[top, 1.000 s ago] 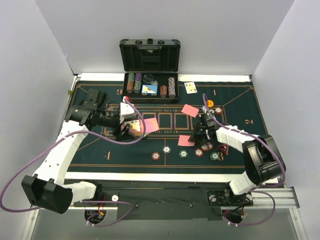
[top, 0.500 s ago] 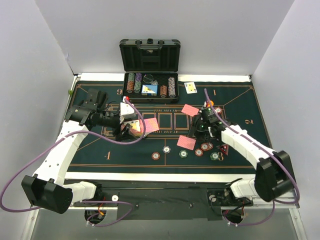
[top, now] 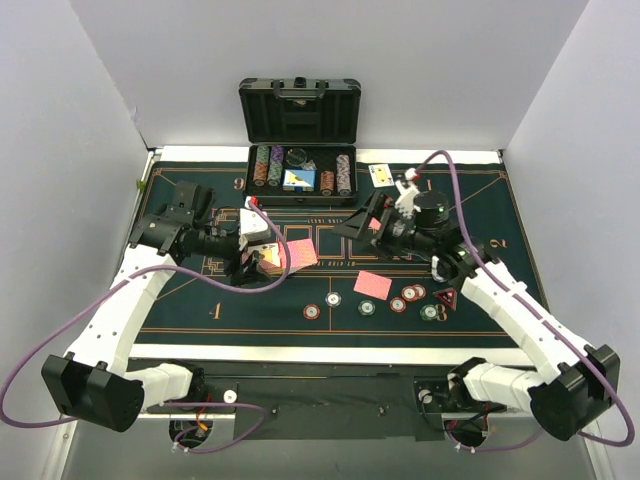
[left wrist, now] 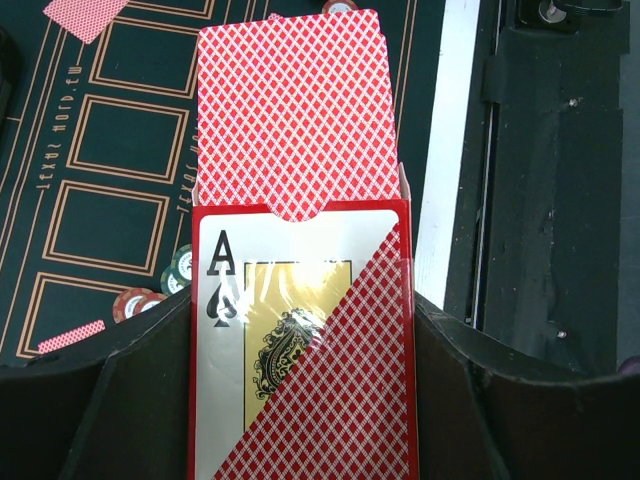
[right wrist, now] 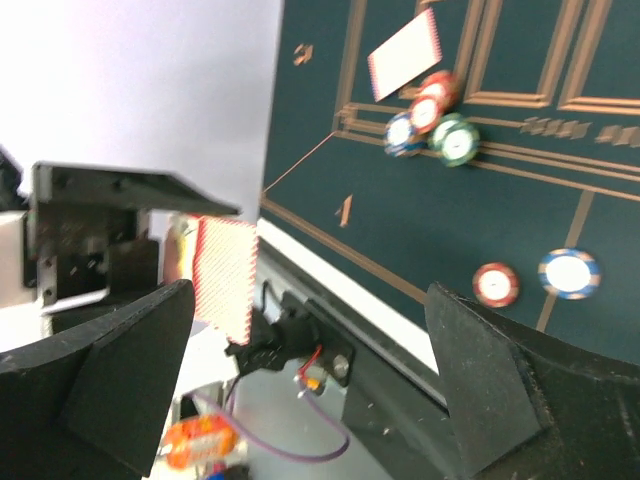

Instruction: Distribute texas hold em gaming equipment

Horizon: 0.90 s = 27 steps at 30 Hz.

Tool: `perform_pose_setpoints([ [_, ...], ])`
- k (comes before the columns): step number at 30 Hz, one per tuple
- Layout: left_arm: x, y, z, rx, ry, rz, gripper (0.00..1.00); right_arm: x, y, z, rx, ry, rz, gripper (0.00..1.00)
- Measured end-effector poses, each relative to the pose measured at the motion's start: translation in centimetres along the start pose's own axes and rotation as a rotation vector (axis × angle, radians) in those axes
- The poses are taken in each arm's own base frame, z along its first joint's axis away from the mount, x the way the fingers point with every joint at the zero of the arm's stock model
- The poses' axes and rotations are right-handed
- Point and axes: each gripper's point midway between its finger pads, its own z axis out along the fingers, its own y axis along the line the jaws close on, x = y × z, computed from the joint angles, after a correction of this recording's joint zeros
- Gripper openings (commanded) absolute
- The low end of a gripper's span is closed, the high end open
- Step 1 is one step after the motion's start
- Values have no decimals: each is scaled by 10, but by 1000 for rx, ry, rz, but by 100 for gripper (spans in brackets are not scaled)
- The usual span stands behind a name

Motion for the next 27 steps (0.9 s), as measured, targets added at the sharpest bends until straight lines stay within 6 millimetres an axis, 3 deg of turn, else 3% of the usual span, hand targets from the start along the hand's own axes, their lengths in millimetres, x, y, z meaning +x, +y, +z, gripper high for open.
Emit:
perform_pose_setpoints([
  [5, 0, 0, 0, 1, -1, 0, 3, 29, 41, 17, -110, 116, -18, 97],
  [8, 0, 0, 0, 2, -3, 1, 3, 42, 51, 27, -134, 157, -24, 96],
  [12, -1, 0, 1, 3, -8, 4, 3, 57, 57, 38, -142, 203, -20, 88],
  [20, -2, -1, 1, 8, -13, 4, 3, 77, 57, 54, -139, 260, -1, 59],
  [27, -2, -1, 1, 8, -13, 4, 3, 78, 57, 57, -138, 265, 9, 30],
])
